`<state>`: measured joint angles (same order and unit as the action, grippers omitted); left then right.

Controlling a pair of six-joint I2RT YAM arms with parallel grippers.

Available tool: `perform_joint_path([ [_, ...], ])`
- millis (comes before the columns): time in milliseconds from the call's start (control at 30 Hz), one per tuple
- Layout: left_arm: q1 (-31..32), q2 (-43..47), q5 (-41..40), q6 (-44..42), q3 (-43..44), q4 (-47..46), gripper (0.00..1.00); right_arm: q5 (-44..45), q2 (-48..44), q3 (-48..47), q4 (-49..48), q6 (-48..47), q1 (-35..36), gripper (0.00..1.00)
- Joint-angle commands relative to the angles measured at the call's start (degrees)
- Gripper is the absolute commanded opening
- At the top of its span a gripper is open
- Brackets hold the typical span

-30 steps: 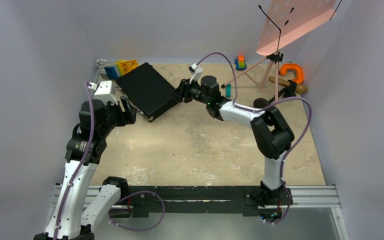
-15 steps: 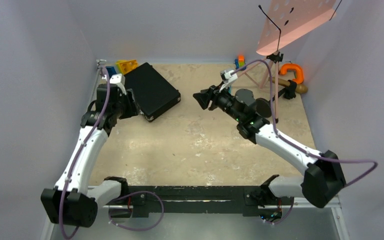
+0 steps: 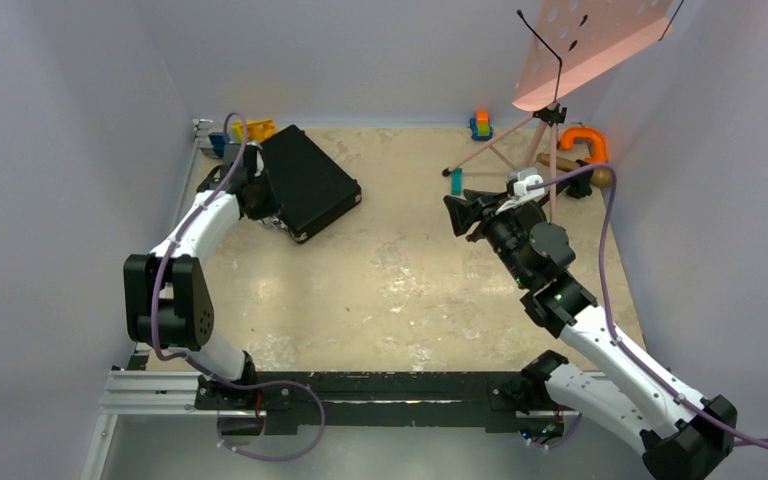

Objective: Pack up texas hold em set

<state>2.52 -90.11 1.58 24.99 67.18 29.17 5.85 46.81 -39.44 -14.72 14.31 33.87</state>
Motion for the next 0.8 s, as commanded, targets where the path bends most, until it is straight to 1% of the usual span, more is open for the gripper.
perform_joint_path([
  [0, -0.4, -2.6, -4.3, -0.6, 3.6, -1.8, 0.09, 3.5, -1.8, 1.0, -0.3, -1.5, -0.3, 0.50],
  [100, -0.7, -4.7, -5.2, -0.8, 4.4, -0.4, 0.07, 3.5, -2.0, 1.2, -0.4, -1.5, -0.3, 0.50],
  [200, -0.9, -6.3, -5.5, -0.6, 4.9, 0.8, 0.03, 3.8, -2.2, 1.4, -0.4, -1.4, -0.2, 0.50],
  [467, -1.2, -8.3, -5.4, 2.1, 3.9, 4.7, 0.02, 5.2, -3.2, 2.4, -0.6, -1.5, -0.3, 0.50],
  [600, -1.2, -8.5, -3.4, 3.9, 2.5, 4.7, 0.00, 5.8, -4.0, 3.0, -0.8, -1.4, -0.2, 0.51],
  [767, -1.3, -10.1, -2.8, 4.8, 2.8, 5.5, 0.00, 5.9, -4.3, 3.2, -0.8, -1.5, -0.2, 0.51],
])
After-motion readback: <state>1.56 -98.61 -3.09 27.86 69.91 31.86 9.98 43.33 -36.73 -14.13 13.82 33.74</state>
